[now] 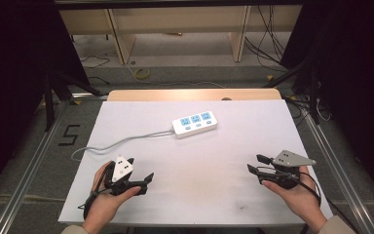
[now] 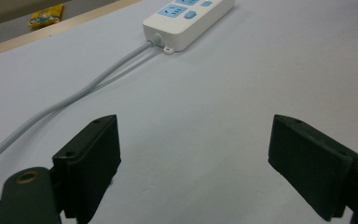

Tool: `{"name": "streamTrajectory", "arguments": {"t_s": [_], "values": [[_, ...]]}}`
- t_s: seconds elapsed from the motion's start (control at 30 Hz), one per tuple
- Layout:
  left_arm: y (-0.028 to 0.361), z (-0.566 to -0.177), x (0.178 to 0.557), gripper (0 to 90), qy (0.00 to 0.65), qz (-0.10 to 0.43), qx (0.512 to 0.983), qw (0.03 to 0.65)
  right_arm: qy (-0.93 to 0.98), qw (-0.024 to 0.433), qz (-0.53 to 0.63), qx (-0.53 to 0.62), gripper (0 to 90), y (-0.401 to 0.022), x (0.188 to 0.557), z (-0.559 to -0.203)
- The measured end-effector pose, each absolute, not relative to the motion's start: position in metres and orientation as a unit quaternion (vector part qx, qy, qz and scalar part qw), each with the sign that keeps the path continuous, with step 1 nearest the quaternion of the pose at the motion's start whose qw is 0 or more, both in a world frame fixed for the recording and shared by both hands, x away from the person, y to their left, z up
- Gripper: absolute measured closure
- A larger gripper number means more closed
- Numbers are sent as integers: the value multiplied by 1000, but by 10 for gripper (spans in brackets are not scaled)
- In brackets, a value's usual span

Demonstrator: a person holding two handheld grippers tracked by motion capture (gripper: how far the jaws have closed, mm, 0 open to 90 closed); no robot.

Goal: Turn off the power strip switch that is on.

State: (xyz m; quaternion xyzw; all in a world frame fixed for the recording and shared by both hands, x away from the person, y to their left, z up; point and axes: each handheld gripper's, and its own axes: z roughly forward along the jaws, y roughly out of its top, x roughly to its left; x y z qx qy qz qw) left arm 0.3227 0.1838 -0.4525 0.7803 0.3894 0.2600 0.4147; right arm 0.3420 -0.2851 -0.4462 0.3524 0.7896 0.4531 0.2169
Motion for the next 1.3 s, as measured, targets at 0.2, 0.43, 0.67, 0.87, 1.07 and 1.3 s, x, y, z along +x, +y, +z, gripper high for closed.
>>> {"name": "streamTrajectory", "arguments": {"t_s": [0.2,0.43,0.67,0.87,1.07,1.3], "values": [[180,-453,323,167,382,257,785,415,791,227,445,354,724,-287,342,-442],[181,-452,324,174,384,256,783,417,801,222,423,362,900,-282,351,-437],[183,-453,325,176,389,252,781,418,806,218,405,371,900,-277,360,-434],[182,-453,327,178,391,253,780,419,806,221,403,372,900,-270,372,-428],[180,-453,327,179,389,253,782,416,807,226,401,371,900,-257,389,-421],[181,-453,327,179,389,253,782,417,806,231,400,371,900,-242,409,-415]]}}
